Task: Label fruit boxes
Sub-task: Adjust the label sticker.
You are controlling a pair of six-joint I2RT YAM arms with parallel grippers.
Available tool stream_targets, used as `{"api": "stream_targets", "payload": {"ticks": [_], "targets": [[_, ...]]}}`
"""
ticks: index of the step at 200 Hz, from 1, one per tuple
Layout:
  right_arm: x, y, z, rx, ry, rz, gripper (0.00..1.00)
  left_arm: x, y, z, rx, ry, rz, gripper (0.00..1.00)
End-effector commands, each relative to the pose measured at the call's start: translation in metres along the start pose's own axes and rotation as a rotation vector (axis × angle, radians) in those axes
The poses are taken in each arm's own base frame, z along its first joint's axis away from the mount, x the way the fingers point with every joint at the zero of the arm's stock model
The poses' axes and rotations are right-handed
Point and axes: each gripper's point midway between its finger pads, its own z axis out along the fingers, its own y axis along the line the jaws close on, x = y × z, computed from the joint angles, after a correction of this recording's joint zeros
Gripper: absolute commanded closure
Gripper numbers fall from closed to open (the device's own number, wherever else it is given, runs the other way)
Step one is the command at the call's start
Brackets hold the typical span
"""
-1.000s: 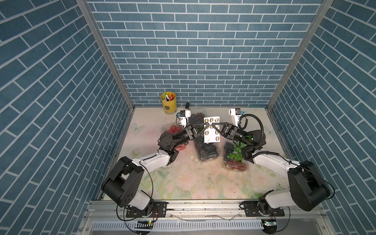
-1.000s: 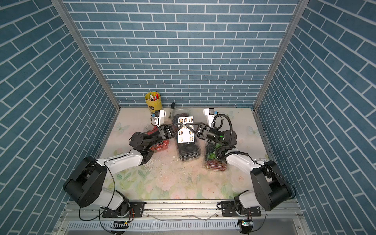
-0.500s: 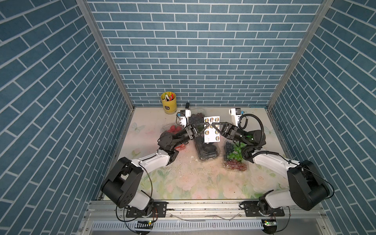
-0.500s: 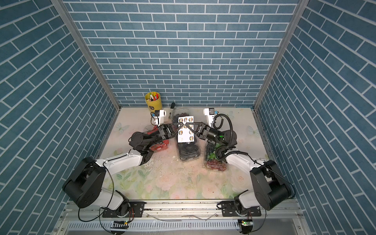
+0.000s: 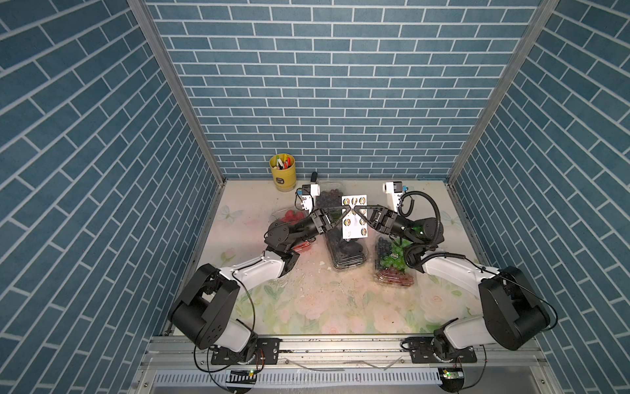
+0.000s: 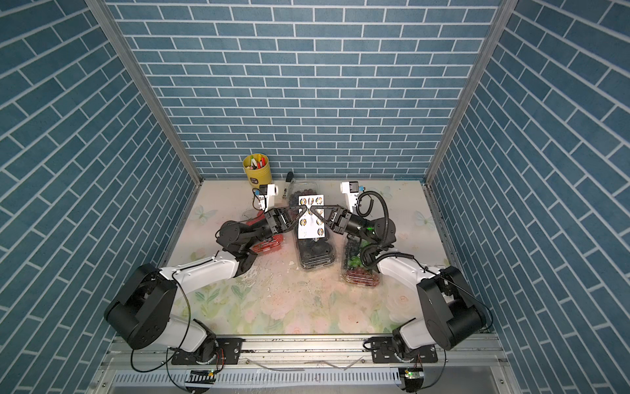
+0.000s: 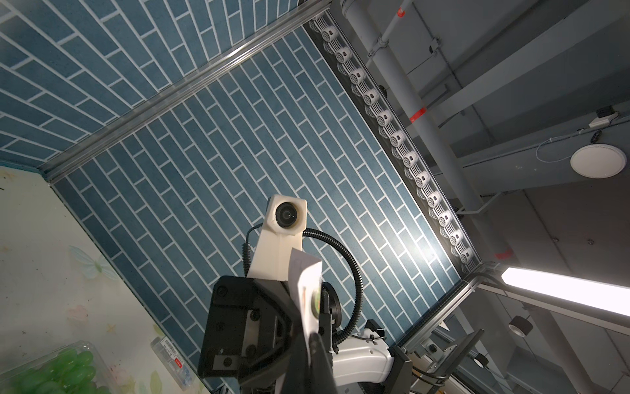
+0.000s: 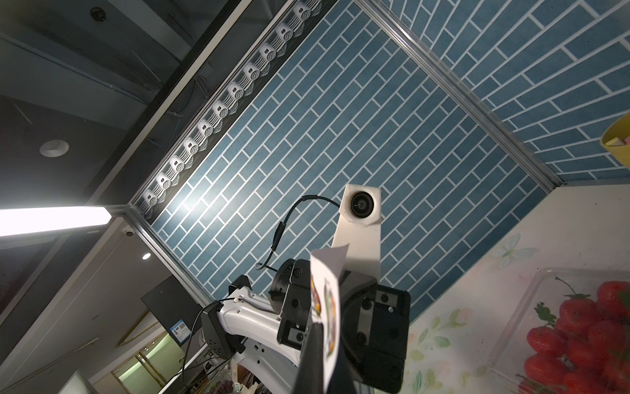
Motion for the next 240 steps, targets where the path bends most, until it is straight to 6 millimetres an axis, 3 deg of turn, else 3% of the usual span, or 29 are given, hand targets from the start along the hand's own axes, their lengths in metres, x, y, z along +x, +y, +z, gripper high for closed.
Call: {"api": "stream_targets", "payload": {"ticks": [1,100,240], "targets": [[0.0,-0.001,0.005,-0.014,0.018,-0.011,1.0,0.002,-0.04,0.005,0.104,0.025,0.076,1.0],[-0.006,0.029,0.004,-0.059,0.007,-0.063,1.0,0.005,-0.009,0.006,0.048,0.031,0.042,1.0],[-0.005,0.04,0.007,-0.084,0.018,-0.069,1.0,0.007,0.017,0.003,0.001,0.039,0.031,1.0]]}}
